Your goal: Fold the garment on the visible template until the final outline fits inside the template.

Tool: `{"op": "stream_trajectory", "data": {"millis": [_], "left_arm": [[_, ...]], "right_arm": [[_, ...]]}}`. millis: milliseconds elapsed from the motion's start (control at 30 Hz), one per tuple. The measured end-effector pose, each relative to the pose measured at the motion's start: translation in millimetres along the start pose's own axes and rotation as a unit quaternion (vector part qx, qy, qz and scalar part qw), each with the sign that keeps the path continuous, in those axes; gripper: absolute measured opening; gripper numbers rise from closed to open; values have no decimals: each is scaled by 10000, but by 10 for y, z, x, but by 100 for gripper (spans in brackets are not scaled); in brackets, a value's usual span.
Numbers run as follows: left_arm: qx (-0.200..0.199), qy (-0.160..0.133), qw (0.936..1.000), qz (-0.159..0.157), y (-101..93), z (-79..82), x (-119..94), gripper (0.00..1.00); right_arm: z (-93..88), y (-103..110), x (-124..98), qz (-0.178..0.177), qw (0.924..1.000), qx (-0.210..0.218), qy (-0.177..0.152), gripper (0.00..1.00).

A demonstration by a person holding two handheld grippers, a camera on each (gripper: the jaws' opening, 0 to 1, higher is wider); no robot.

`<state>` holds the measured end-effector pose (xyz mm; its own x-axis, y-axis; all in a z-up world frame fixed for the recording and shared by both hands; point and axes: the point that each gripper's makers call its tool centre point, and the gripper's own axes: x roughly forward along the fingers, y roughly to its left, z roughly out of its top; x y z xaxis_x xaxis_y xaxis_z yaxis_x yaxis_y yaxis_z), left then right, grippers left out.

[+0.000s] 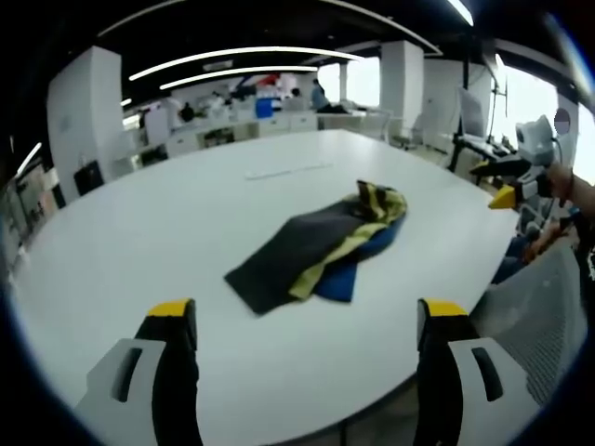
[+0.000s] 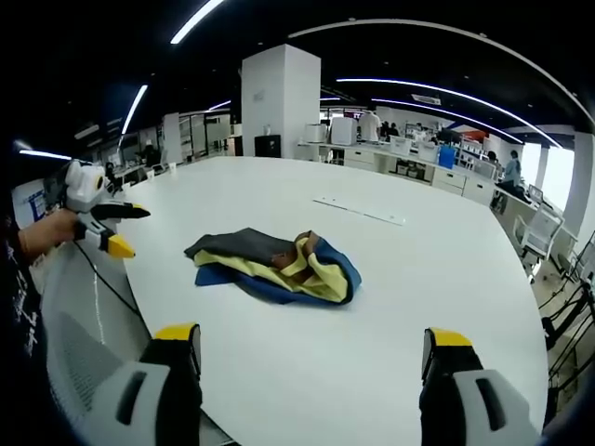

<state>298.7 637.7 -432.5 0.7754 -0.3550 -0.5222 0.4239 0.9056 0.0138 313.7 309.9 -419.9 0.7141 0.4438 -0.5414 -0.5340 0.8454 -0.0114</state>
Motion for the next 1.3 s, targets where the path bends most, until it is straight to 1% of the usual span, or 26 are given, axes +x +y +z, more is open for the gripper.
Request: {"op": "stream_trajectory", "data": {"millis": [467, 767, 900, 1100, 1200, 1300], "left_arm": [[18, 2, 10000, -35, -20, 3, 0, 94], [111, -6, 9999, -131, -56, 13, 25, 90], [91, -122, 9995, -259, -82, 74, 64, 87], [60, -232, 9988, -428, -113, 162, 180, 84], [99, -287, 9981, -532, -148, 225, 243, 81], [149, -338, 9974, -615, -163, 293, 319, 78]], "right_arm": [[-16, 2, -16, -22, 10000, 6, 0, 99], [-9, 13, -13, 15, 10000, 7, -35, 98], [29, 3, -3, 43, 9999, 12, -110, 95], [78, -10, 61, 148, 9995, 159, -217, 91], [127, -9, 102, 214, 9993, 139, -289, 86], [146, -22, 146, 246, 9992, 125, -285, 83]]}}
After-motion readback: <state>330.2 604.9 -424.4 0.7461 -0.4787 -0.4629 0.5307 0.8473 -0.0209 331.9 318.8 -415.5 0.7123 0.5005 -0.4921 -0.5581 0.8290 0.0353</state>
